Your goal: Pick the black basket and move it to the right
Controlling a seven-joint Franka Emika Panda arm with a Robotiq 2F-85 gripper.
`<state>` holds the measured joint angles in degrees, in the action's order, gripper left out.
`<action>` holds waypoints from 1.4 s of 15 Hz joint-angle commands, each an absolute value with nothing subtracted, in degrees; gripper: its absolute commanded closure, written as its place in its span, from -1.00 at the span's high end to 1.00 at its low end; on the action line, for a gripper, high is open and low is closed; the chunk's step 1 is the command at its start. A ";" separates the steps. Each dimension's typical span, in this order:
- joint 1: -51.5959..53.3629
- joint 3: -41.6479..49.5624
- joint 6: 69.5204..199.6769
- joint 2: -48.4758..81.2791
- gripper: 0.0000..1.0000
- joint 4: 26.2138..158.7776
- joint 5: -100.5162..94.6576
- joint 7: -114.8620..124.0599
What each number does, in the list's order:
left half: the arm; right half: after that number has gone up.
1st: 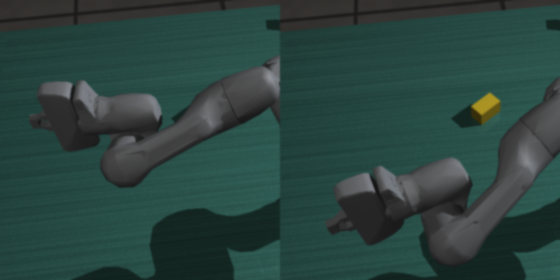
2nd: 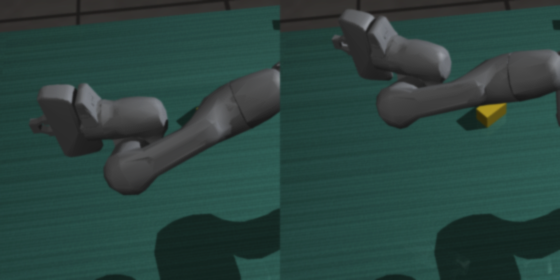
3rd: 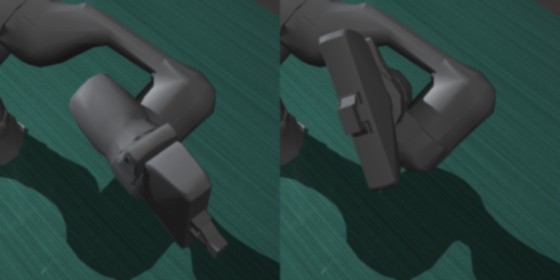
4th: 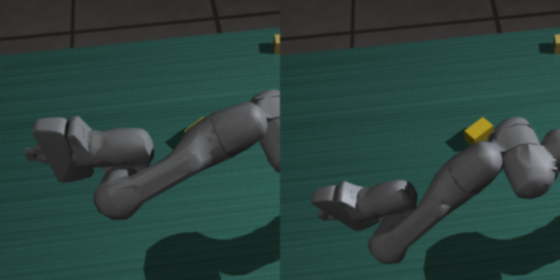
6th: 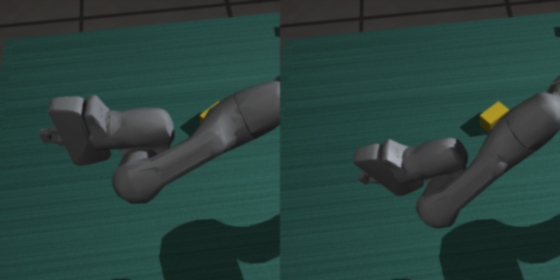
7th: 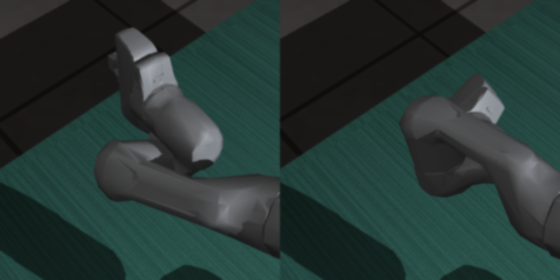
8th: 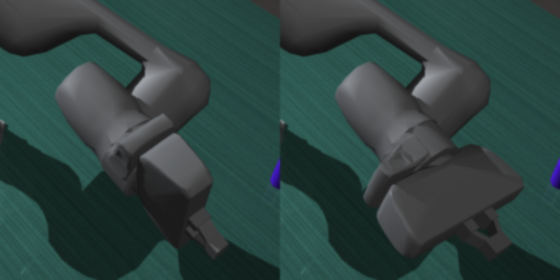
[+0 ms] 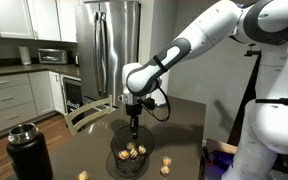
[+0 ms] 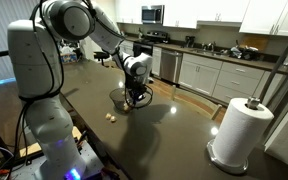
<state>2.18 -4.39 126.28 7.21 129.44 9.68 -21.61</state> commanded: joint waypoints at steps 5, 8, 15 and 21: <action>1.64 -2.51 120.38 -2.10 -0.88 123.65 8.87 -14.86; 0.76 -0.53 118.23 -1.26 -0.87 118.73 9.31 -12.58; -1.93 2.98 116.40 2.50 -0.86 111.46 10.38 -6.57; -4.46 5.39 117.64 2.01 -0.87 114.41 12.03 -2.02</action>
